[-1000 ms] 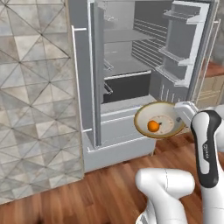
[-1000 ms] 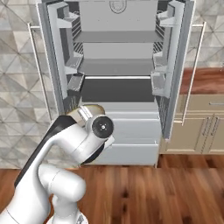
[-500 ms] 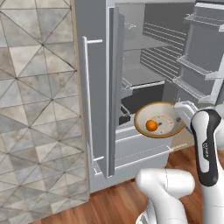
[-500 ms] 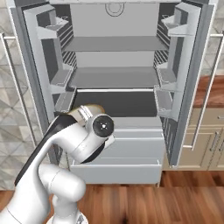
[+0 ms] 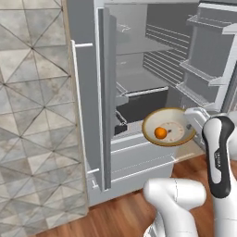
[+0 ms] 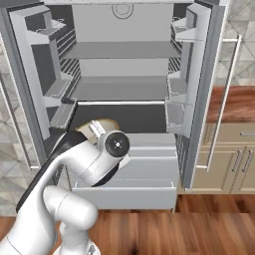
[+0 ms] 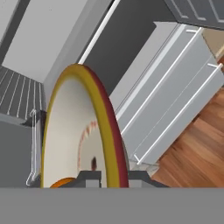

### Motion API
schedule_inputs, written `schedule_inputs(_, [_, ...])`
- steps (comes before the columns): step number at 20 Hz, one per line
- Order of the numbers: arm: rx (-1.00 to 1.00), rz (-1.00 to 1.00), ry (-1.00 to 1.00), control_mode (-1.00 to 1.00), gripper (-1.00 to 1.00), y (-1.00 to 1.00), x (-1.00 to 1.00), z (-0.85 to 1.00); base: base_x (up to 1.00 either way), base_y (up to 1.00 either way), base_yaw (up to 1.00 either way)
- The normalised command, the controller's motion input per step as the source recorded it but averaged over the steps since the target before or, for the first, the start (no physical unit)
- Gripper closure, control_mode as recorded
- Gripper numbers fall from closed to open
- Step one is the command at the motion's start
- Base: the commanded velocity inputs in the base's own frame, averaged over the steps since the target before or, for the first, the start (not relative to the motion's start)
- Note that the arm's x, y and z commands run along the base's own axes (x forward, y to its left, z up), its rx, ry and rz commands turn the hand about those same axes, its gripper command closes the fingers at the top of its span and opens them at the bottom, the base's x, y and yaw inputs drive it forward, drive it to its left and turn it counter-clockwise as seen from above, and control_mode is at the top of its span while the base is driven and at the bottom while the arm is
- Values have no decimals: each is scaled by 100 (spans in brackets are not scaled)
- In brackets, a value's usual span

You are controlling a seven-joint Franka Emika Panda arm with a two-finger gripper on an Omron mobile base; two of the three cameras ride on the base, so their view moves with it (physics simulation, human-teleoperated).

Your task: Move the cup from next to the sink to the open cabinet. Then, move the bowl with the tangerine to the fridge to clear the area for faucet cleaning.

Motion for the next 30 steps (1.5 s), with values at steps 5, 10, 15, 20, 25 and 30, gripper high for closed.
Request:
schedule_inputs(5, [0,0,0,100,100,0,0,0,33,-7,-1])
schedule_inputs(10, [0,0,0,100,100,0,0,0,78,0,-5])
schedule_inputs(15, [0,0,0,100,100,0,0,0,65,0,-2])
schedule_inputs(20, [0,0,0,100,100,0,0,0,43,-18,0])
schedule_inputs(25, [0,0,0,100,100,0,0,0,33,-24,0])
schedule_inputs(30, [0,0,0,100,100,0,0,0,78,0,-2])
